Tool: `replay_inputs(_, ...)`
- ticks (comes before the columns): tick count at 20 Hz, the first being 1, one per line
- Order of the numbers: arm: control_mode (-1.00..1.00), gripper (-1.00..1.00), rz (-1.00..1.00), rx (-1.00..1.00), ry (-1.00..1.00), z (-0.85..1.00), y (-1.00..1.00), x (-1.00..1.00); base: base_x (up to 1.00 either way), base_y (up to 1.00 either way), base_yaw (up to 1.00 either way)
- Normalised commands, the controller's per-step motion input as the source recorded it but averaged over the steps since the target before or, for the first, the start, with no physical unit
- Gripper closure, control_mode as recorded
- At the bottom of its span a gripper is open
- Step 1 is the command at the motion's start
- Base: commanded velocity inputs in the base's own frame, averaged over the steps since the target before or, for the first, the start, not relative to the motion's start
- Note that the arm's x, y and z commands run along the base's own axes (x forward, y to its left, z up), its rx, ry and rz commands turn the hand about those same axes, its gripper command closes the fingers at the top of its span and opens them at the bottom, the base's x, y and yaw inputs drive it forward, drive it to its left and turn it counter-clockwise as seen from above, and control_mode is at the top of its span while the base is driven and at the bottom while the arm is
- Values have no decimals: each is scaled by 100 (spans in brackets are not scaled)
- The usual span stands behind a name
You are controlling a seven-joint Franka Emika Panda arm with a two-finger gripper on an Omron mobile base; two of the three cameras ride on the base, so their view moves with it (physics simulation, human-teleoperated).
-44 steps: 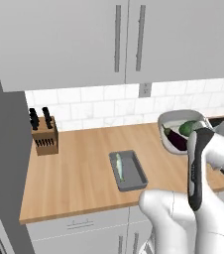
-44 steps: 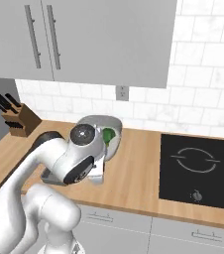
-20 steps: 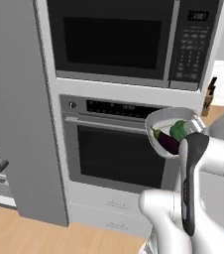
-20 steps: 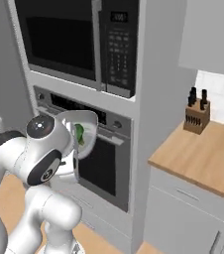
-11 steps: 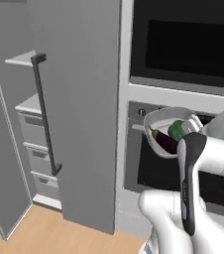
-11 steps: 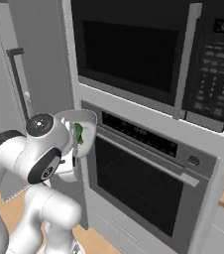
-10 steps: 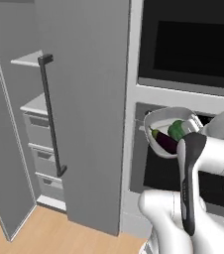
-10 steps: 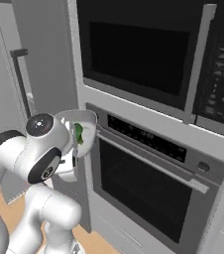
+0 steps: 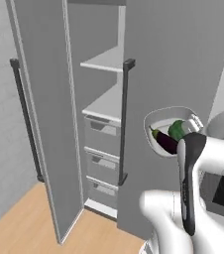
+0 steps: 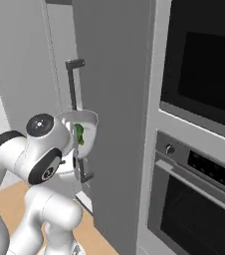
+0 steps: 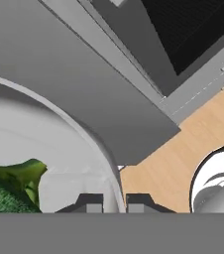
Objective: Take the meat container that has the fish and place it on the second highest rack of the freezer. Then take the vegetable container that has the broccoli and eggplant and place it on the highest rack of the freezer.
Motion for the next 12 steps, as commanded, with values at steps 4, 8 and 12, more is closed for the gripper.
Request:
replay_inputs(4,100,100,0,0,0,0,0,0,34,100,25)
replay_inputs(8,100,100,0,0,0,0,0,0,69,96,-21)
replay_inputs(12,100,100,0,0,0,0,0,0,45,68,-44)
